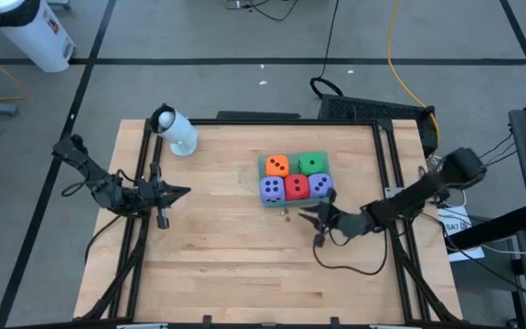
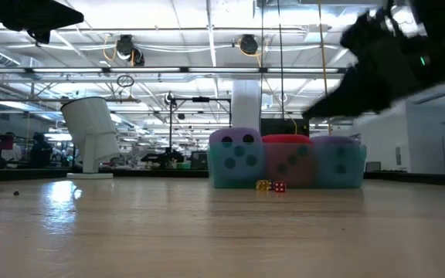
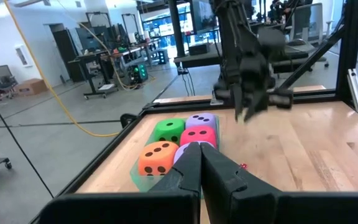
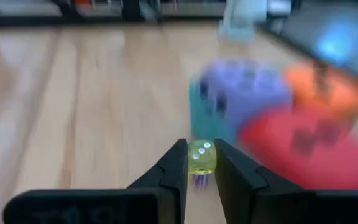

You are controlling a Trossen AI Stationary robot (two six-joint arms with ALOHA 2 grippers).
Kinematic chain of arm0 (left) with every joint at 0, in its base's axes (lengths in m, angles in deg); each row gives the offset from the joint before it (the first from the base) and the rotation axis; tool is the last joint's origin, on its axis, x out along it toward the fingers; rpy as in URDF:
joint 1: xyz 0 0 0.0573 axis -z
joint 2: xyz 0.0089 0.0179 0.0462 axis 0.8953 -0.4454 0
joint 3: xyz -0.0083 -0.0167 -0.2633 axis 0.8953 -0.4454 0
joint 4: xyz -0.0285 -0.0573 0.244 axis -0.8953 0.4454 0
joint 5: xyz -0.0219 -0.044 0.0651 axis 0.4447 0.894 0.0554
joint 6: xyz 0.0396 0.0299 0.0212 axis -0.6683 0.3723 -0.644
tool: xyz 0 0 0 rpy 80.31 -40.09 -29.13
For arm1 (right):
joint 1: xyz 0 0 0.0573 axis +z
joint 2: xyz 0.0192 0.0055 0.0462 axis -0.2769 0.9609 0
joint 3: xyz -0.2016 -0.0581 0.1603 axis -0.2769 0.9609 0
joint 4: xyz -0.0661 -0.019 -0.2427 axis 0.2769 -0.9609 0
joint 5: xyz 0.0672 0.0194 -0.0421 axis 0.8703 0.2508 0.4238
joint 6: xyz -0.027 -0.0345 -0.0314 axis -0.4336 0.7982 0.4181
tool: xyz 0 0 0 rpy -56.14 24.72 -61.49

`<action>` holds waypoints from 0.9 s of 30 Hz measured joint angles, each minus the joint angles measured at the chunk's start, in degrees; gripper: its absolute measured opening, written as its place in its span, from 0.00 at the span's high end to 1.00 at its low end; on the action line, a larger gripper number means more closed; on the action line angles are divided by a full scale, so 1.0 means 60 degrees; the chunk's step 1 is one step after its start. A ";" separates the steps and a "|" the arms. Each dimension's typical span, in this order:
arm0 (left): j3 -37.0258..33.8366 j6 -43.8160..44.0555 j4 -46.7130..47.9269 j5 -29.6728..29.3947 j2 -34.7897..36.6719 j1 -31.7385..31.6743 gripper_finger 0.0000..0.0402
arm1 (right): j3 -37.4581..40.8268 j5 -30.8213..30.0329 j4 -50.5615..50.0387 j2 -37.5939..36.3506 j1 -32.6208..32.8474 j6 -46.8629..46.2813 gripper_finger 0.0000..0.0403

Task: Pick & Place Dice
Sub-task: Put the small green die into the blue bin

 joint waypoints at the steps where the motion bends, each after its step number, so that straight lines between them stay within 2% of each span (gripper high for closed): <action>1: 0.0000 -0.0026 0.0000 0.0000 0.0000 0.0002 0.99 | -0.0121 0.0008 -0.0088 -0.0399 -0.0143 0.0452 0.86; 4: 0.0000 -0.0028 -0.0005 -0.0050 0.0000 0.0000 0.99 | -0.0504 0.0252 -0.0820 -0.1527 -0.0997 0.1309 0.89; 8: 0.0000 -0.0102 -0.0015 -0.0084 0.0000 0.0003 0.99 | -0.1014 0.1307 -0.2356 -0.2238 -0.2788 0.1548 0.88; 12: 0.0000 -0.0210 -0.0015 -0.0087 0.0000 0.0002 0.99 | -0.1396 0.2754 -0.3293 -0.2144 -0.4571 0.1531 0.85; 16: 0.0000 -0.0210 -0.0013 -0.0087 0.0000 0.0003 0.99 | -0.1455 0.4215 -0.3437 -0.1704 -0.5841 0.1504 0.87; 21: 0.0000 -0.0315 -0.0009 -0.0088 0.0000 0.0003 0.99 | -0.1487 0.5364 -0.3301 -0.0970 -0.6759 0.1483 0.87; 27: 0.0000 -0.0316 -0.0007 -0.0091 0.0000 0.0000 0.99 | -0.2388 0.5641 -0.4356 -0.0088 -0.6980 0.2124 0.86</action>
